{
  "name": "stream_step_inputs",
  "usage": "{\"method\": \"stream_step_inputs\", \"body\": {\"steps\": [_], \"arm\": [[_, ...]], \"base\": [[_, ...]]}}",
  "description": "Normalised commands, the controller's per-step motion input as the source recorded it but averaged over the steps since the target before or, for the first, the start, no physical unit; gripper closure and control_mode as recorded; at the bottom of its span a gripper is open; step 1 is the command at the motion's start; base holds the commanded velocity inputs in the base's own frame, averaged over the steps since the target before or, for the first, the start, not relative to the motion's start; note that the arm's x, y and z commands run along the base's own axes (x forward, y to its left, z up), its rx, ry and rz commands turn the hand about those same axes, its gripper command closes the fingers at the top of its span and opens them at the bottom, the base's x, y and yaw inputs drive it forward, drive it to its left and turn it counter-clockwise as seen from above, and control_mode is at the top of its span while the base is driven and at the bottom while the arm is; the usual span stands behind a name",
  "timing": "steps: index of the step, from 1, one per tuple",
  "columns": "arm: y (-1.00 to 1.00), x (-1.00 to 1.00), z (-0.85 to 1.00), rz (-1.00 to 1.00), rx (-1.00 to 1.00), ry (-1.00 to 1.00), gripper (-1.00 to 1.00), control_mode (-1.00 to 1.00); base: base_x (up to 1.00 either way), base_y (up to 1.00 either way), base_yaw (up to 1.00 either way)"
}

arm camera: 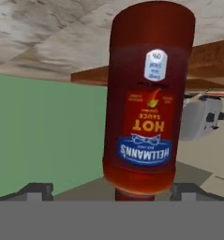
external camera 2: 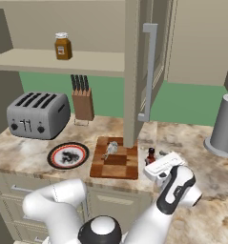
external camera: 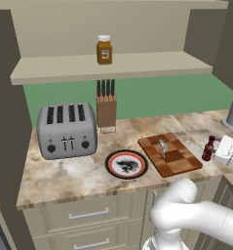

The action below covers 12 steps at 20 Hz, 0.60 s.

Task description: Pick the fish from the plate and place it on the cutting board. Then pick the condiment bottle from the cabinet and place it next to the cutting board.

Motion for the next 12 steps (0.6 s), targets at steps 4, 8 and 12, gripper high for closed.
{"method": "stream_step_inputs", "body": {"steps": [4,8,12], "arm": [[-0.04,-0.25,0.08,0.00,0.00,0.00,-1.00,-1.00],[-0.11,-0.42,0.00,0.00,0.00,0.00,-1.00,-1.00],[-0.04,-0.45,0.09,0.00,0.00,0.00,-1.00,-1.00]], "base": [[0.00,0.00,0.00],[0.00,0.00,0.00],[0.00,0.00,0.00]]}}
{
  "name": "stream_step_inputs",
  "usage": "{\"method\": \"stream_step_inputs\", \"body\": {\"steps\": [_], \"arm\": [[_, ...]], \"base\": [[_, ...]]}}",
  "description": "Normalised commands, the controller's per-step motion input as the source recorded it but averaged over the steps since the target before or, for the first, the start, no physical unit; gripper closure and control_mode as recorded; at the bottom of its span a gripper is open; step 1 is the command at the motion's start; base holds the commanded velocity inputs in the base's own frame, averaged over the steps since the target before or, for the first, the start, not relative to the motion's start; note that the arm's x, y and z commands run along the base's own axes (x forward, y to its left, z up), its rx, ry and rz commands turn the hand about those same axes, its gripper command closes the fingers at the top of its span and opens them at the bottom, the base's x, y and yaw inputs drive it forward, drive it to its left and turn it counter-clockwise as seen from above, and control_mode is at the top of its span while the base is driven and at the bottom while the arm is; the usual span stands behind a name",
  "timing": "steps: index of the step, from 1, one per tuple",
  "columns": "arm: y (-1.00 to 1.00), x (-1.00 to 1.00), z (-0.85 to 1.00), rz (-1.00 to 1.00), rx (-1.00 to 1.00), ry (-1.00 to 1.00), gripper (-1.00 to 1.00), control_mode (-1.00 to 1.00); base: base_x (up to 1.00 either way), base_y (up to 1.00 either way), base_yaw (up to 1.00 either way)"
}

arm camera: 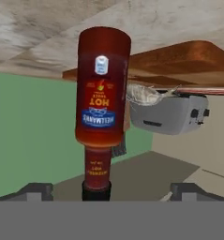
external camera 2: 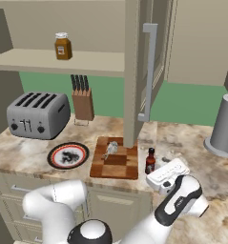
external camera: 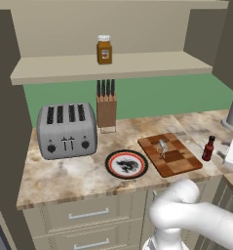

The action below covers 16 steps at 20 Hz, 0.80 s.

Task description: Pick the fish from the plate and place it on the cutting board. Then pick the condiment bottle from the cabinet and place it next to the cutting board.

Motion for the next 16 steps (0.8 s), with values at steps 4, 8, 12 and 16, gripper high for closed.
{"method": "stream_step_inputs", "body": {"steps": [4,8,12,16], "arm": [[0.00,-0.42,0.37,0.00,0.00,0.00,-1.00,-1.00],[0.00,-0.38,0.52,0.00,-0.08,0.00,-1.00,-1.00],[0.00,-0.44,0.46,-0.05,-0.13,0.00,-1.00,-1.00],[0.00,-0.57,0.27,-0.09,-0.17,-0.04,-1.00,-1.00]], "base": [[0.00,0.00,0.00],[0.00,0.00,0.00],[0.00,0.00,0.00],[0.00,0.00,0.00]]}}
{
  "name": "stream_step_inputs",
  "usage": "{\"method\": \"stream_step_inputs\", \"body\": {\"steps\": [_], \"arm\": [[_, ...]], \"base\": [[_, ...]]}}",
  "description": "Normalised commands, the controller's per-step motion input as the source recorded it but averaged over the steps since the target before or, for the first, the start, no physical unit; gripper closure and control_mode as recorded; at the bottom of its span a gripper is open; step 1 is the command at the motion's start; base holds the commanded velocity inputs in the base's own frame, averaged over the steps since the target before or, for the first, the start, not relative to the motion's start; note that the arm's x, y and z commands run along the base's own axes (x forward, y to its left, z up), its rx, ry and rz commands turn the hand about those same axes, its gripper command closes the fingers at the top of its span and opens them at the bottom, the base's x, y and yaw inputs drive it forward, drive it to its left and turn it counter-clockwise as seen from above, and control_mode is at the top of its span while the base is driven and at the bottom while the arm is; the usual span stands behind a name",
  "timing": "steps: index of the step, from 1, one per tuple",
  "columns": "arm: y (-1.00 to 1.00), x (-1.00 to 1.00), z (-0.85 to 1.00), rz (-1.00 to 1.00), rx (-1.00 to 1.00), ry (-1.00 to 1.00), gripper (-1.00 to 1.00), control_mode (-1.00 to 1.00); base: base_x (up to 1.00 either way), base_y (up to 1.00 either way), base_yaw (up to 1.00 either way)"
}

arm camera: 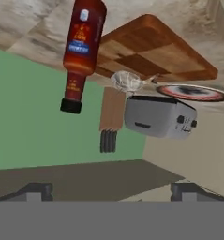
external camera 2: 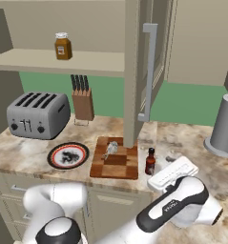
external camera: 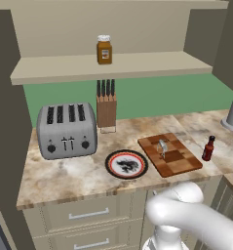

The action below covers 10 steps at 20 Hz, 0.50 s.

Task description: Pick the fish from the plate and place it on the cutting board. Then pick the condiment bottle from the cabinet and place it next to the cutting board.

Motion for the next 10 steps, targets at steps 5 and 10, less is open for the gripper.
{"method": "stream_step_inputs", "body": {"steps": [5,10], "arm": [[0.00,-0.70,-0.04,-0.10,-0.21,-0.15,-1.00,-1.00],[0.01,-0.82,-0.05,-0.15,-0.20,-0.18,-1.00,-1.00]], "base": [[0.00,0.00,0.00],[0.00,0.00,0.00]]}}
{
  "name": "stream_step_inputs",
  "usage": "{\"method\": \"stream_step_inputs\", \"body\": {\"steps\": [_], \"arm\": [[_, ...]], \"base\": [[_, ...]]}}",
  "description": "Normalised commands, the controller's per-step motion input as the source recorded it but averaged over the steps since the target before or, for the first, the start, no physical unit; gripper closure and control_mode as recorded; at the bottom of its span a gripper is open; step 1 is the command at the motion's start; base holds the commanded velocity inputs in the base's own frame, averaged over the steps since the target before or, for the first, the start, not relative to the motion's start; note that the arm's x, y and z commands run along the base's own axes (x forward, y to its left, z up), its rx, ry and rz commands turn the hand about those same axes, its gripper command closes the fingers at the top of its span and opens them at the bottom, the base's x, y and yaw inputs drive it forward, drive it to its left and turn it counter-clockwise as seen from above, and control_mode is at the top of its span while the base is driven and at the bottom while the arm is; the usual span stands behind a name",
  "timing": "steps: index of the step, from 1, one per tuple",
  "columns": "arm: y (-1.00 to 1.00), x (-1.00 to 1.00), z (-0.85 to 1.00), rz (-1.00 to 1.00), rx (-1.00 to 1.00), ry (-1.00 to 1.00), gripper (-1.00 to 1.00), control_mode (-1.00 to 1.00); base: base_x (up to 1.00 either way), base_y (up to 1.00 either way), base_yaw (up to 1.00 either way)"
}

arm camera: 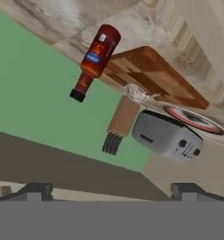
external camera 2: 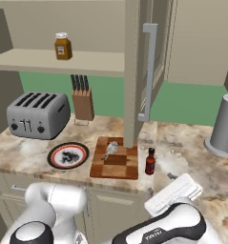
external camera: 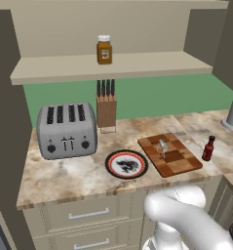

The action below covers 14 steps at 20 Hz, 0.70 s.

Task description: Pick the fish from the plate and place it on the cutting board. Then pick the condiment bottle from the cabinet and place it next to the cutting board.

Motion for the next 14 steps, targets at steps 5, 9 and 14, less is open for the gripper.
{"method": "stream_step_inputs", "body": {"steps": [5,9,14], "arm": [[0.08,-0.83,0.08,-0.22,-0.22,-0.04,-1.00,-1.00],[0.21,-0.70,0.27,-0.24,-0.31,0.00,-1.00,-1.00],[0.34,-0.50,0.23,-0.25,-0.40,0.03,-1.00,-1.00]], "base": [[0.00,0.00,0.00],[0.00,0.00,0.00],[0.00,0.00,0.00]]}}
